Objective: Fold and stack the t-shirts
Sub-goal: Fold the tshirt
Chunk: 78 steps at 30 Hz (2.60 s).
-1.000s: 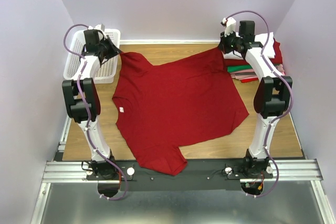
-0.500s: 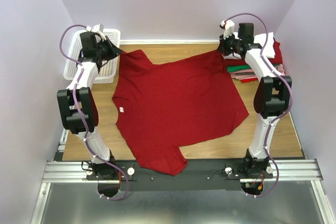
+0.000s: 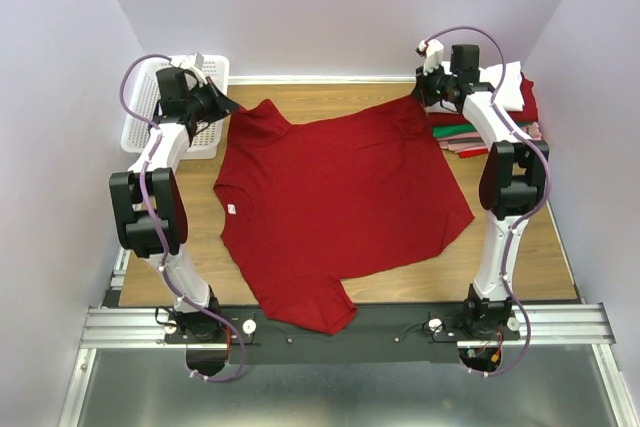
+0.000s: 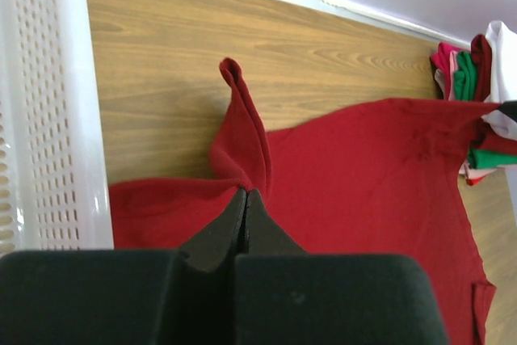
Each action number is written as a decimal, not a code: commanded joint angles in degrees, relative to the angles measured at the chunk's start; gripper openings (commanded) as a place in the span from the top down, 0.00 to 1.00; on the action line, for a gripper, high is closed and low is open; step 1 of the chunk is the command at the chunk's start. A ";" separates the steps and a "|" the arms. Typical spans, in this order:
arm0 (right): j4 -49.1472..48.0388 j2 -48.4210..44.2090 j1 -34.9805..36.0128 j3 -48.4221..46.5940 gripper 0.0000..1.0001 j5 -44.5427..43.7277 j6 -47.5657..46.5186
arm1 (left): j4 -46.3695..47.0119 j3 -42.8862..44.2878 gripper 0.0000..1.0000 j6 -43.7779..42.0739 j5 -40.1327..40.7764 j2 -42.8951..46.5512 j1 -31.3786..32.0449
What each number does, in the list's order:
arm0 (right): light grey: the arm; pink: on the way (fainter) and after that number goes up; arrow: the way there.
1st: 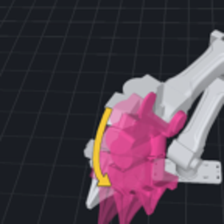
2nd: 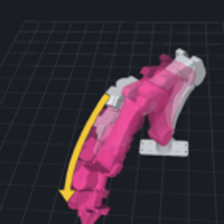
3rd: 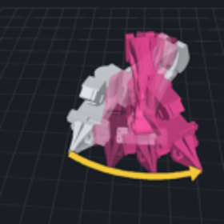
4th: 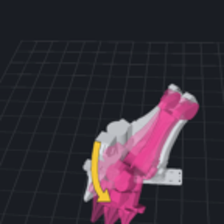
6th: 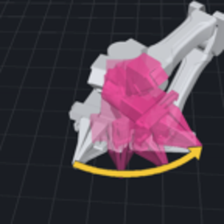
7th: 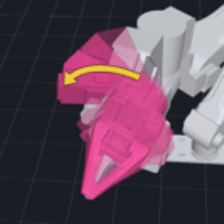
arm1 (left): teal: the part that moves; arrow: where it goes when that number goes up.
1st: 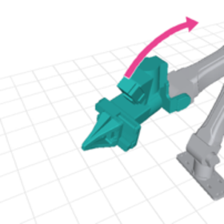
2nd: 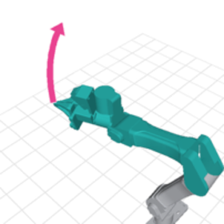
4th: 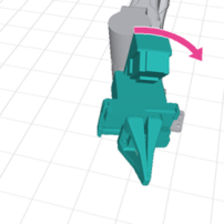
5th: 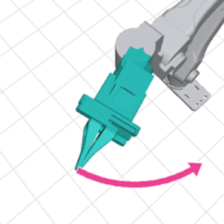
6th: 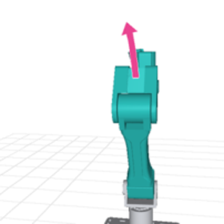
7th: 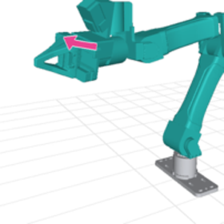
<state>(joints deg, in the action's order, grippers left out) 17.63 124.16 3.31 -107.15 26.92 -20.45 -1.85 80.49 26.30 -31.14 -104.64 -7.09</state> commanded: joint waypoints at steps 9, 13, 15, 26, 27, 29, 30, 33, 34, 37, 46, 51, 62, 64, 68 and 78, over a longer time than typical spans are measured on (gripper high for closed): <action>-0.40 -3.57 -0.06 4.23 0.96 0.07 -2.14 | 1.50 -7.36 1.00 -0.73 -3.67 10.42 0.76; -0.49 -4.54 -0.15 5.55 0.96 0.07 -2.40 | 1.50 -10.52 1.00 -0.64 -3.67 13.75 0.76; -0.49 -5.07 -0.23 6.08 0.96 0.07 -2.49 | 1.58 -12.80 1.00 -0.55 -3.58 15.86 0.68; -0.58 -7.35 -0.50 8.10 0.96 -0.11 -3.11 | 0.00 -21.68 1.00 0.06 -2.88 26.76 0.68; -0.58 -7.53 -0.59 8.27 0.96 -0.11 -3.11 | -0.35 -22.12 1.00 0.15 -2.53 27.29 0.76; -0.58 -7.70 -0.59 8.54 0.96 -0.20 -3.19 | -0.96 -22.66 1.00 0.24 -2.18 29.04 0.76; -0.58 -7.88 -0.67 8.89 0.96 -0.20 -3.20 | -1.31 -22.83 1.00 0.33 -2.09 29.66 0.68; -0.66 -8.23 -0.85 9.33 0.96 -0.37 -3.28 | -1.84 -23.71 1.00 0.50 -2.18 31.86 0.76; -0.66 -8.40 -0.85 9.33 0.96 -0.37 -3.28 | -2.45 -23.71 1.00 0.50 -2.09 32.74 0.76; -0.75 -8.76 -0.94 9.77 0.96 -0.46 -3.46 | -3.42 -24.15 1.00 0.68 -1.91 34.06 0.76; -0.84 -9.81 -1.46 10.91 0.96 -0.20 -4.25 | -5.45 -26.79 1.00 1.47 -1.47 38.54 0.76; -1.02 -10.51 -2.25 11.70 0.96 0.42 -4.69 | -6.24 -26.96 1.00 2.17 -1.82 40.65 0.68; -1.54 -12.45 -4.45 14.60 0.96 3.49 -5.22 | -8.08 -28.36 1.00 3.40 -3.76 44.17 0.76; -1.72 -12.80 -4.63 15.13 0.96 3.93 -5.22 | -8.43 -28.81 1.00 3.49 -4.02 45.05 0.68; -2.07 -12.98 -4.89 15.57 0.96 4.63 -5.22 | -9.40 -29.69 1.00 3.31 -3.58 46.72 0.76; -2.42 -14.91 -6.56 17.41 0.96 6.48 -6.36 | -10.63 -30.92 1.00 3.05 -2.88 48.12 0.76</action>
<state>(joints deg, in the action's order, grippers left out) 16.49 111.72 -2.09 -91.22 31.40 -25.41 -11.11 50.15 29.19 -33.26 -58.11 -6.61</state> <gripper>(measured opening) 0.043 0.006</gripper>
